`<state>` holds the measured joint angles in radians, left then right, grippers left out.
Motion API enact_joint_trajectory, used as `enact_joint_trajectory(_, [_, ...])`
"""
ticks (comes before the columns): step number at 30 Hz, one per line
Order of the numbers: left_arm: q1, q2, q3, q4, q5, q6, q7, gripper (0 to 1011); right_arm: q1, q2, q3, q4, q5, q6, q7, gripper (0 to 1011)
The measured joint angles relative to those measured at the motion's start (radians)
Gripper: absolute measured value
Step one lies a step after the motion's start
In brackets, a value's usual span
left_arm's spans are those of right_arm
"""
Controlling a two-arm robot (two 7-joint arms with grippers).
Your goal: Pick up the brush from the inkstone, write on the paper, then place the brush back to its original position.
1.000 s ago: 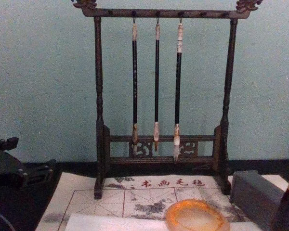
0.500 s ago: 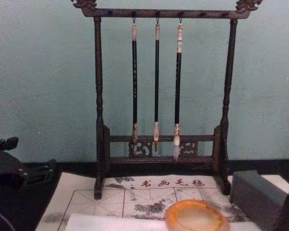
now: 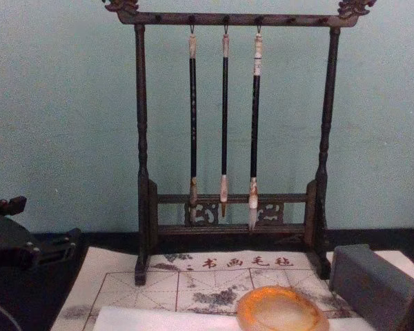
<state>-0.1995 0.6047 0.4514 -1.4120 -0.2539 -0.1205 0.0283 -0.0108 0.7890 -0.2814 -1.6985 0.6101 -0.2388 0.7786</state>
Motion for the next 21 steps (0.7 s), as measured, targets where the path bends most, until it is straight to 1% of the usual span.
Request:
enact_joint_trajectory(12, [0.000,0.000,0.000,0.000,0.000,0.000,0.000,1001,-0.027,0.023,0.008,-0.023,0.008,-0.001,0.012,197])
enact_joint_trajectory(21, [0.000,0.000,0.000,0.000,0.000,0.000,0.000,1001,-0.055,0.044,0.017,-0.046,0.005,-0.017,0.019,195])
